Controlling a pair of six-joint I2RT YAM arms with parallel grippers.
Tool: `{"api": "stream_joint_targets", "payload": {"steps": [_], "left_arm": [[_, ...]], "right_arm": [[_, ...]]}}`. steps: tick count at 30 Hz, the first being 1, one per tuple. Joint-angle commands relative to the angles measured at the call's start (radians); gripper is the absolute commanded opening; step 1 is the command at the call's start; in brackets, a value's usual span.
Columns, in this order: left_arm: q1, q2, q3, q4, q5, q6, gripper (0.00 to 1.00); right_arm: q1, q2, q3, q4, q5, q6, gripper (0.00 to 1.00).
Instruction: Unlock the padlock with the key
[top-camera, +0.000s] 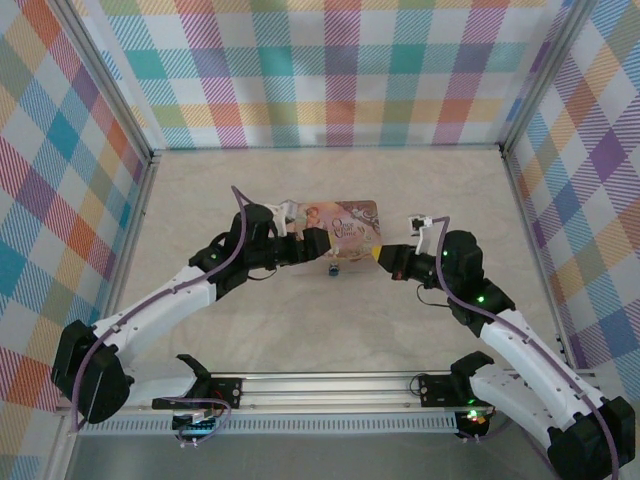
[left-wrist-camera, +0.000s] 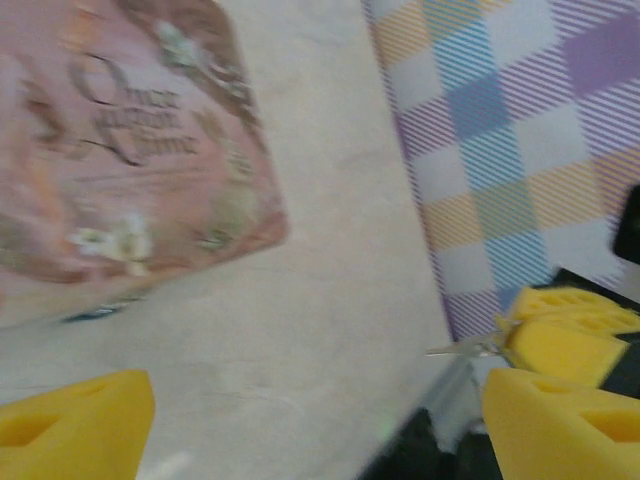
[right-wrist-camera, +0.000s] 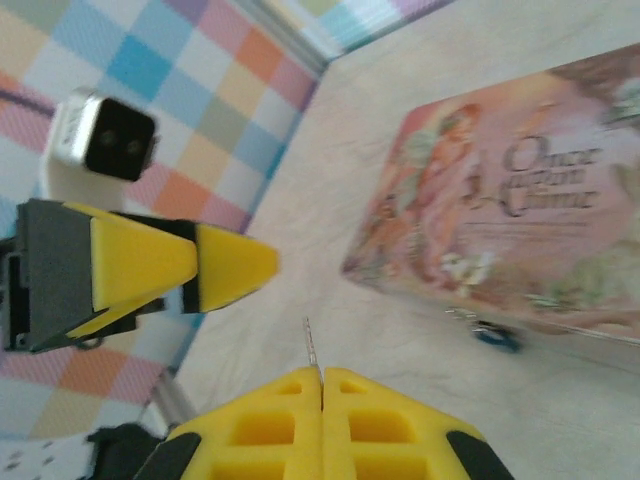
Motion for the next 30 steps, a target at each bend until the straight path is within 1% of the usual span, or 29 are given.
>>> {"api": "stream_joint_targets", "payload": {"steps": [1, 3, 7, 10, 12, 16, 21, 30], "left_arm": [[0.048, 0.028, 0.011, -0.115, -0.215, 0.058, 0.90], [0.093, 0.066, 0.019, -0.102, -0.258, 0.078, 0.92], [0.183, 0.184, 0.061, -0.036, -0.259, 0.097, 0.94], [0.231, 0.313, 0.137, -0.005, -0.225, 0.110, 0.94], [0.253, 0.401, 0.202, 0.015, -0.178, 0.107, 0.94], [0.265, 0.535, 0.329, 0.018, -0.143, 0.122, 0.93], [0.271, 0.690, 0.485, -0.001, -0.027, 0.121, 0.89], [0.252, 0.820, 0.620, 0.008, 0.172, 0.148, 0.87]], "right_arm": [[0.003, 0.011, 0.074, -0.139, 0.224, -0.069, 0.00], [0.003, 0.032, 0.104, -0.193, 0.305, -0.104, 0.00], [0.003, 0.089, 0.137, -0.247, 0.410, -0.135, 0.00], [0.003, 0.116, 0.138, -0.245, 0.433, -0.141, 0.00], [0.001, 0.121, 0.129, -0.235, 0.437, -0.138, 0.00], [0.001, 0.121, 0.115, -0.241, 0.459, -0.139, 0.00], [-0.002, 0.105, 0.105, -0.260, 0.472, -0.147, 0.00], [-0.013, 0.115, 0.111, -0.269, 0.472, -0.168, 0.00]]}}
